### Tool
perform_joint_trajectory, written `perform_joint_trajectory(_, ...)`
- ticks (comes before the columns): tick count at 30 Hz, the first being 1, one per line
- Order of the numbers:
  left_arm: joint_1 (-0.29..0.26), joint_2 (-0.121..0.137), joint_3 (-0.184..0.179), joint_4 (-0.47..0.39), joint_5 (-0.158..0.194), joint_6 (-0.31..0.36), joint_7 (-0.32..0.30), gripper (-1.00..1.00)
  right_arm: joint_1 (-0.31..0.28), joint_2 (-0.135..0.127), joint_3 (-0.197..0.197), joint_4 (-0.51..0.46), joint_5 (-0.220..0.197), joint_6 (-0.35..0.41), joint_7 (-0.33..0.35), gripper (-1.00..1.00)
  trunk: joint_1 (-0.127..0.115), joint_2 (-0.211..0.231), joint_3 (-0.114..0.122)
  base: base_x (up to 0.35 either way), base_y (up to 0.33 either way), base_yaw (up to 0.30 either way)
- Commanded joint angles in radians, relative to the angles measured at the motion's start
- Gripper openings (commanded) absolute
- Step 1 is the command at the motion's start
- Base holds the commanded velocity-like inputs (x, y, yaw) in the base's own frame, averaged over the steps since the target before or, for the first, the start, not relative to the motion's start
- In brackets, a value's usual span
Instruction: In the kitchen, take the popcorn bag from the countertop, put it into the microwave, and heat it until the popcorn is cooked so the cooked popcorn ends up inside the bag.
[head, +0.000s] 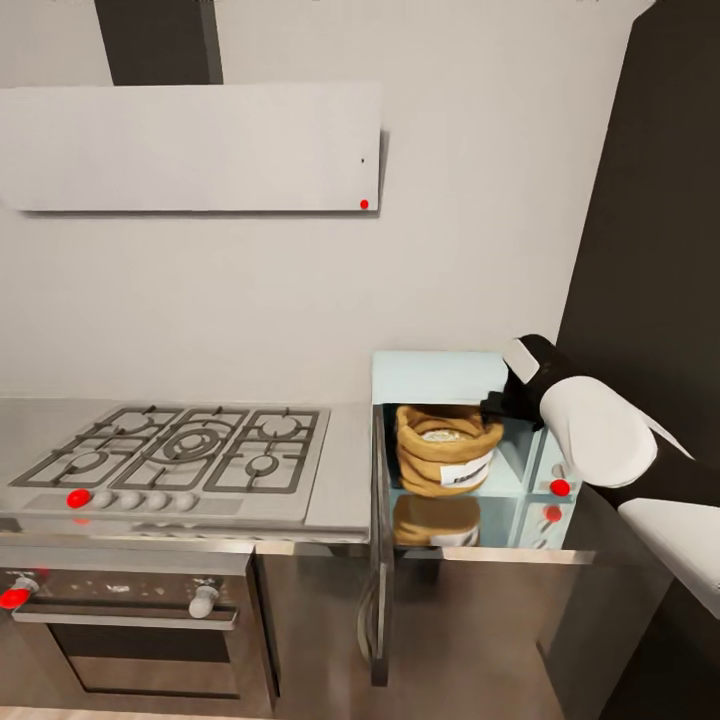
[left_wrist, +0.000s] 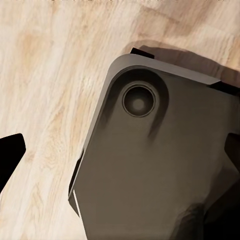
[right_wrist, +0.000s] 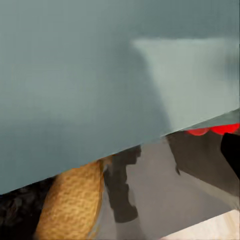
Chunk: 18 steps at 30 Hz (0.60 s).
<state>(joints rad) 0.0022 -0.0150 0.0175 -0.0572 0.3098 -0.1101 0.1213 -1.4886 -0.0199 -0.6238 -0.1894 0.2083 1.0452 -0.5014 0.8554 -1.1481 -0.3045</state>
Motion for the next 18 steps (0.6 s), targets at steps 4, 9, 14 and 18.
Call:
perform_joint_trajectory(4, 0.0, 0.0, 0.001, -0.001, 0.003, -0.002, 0.003, 1.0, 0.07, 0.0, -0.017, 0.02, -0.012, 0.002, 0.003, 1.0, 0.004, 0.0, -0.002, 0.0, 0.0, 0.0)
perform_joint_trajectory(9, 0.0, 0.0, 0.001, -0.001, 0.003, -0.002, 0.003, 1.0, 0.07, 0.0, -0.019, 0.006, -0.009, 0.002, 0.005, 1.0, 0.004, 0.0, -0.002, 0.0, 0.0, 0.0)
perform_joint_trajectory(14, 0.0, -0.001, 0.0, -0.001, 0.002, -0.002, 0.001, 1.0, 0.07, 0.0, -0.027, -0.005, -0.017, 0.002, 0.087, 1.0, 0.004, 0.0, -0.002, 0.0, 0.0, 0.0)
perform_joint_trajectory(18, 0.0, -0.002, -0.001, 0.0, 0.002, -0.002, 0.001, 1.0, 0.07, -0.002, -0.016, -0.006, -0.017, 0.002, 0.265, 1.0, 0.004, 0.0, -0.002, -0.136, 0.0, 0.0)
